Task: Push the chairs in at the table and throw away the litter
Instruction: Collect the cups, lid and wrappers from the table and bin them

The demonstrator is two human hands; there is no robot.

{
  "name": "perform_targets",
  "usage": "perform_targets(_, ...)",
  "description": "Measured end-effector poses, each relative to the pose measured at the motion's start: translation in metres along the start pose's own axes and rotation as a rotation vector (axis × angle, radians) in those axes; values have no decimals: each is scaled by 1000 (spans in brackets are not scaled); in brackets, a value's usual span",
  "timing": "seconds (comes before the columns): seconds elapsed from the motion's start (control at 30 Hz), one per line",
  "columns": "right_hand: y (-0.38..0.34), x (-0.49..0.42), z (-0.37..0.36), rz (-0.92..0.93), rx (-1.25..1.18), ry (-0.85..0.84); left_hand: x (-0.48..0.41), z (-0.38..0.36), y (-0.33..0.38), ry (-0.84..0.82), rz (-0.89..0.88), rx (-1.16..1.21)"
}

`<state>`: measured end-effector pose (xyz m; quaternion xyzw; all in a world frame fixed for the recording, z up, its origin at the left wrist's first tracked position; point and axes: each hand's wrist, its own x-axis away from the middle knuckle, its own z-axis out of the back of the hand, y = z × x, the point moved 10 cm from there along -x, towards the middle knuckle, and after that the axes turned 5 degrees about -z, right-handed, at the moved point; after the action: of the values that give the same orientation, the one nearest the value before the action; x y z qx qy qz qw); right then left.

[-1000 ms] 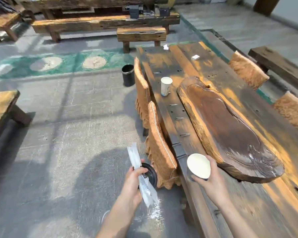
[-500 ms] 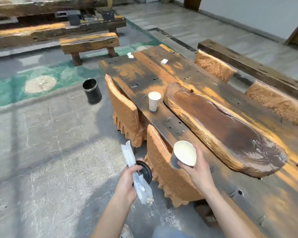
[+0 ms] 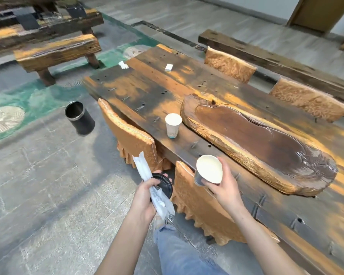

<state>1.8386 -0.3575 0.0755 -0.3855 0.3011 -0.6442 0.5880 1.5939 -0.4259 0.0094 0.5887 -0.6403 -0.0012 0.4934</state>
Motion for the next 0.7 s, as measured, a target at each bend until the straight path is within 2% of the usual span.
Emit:
perform_targets(0.13,-4,-72,-29,-71,-6,45,-40,-3,39,-25,6,-46)
perform_targets(0.37,26,-198,-81,-319,-36,154,-110,-12,99,-29,57,-48)
perform_targets(0.5,29,-245,-96,-316,-49,186,-155,-21,120,12,71,-141)
perform_targets(0.7,36,-255,-101,-314,-79,209,-189,-23,118,108,175,-214)
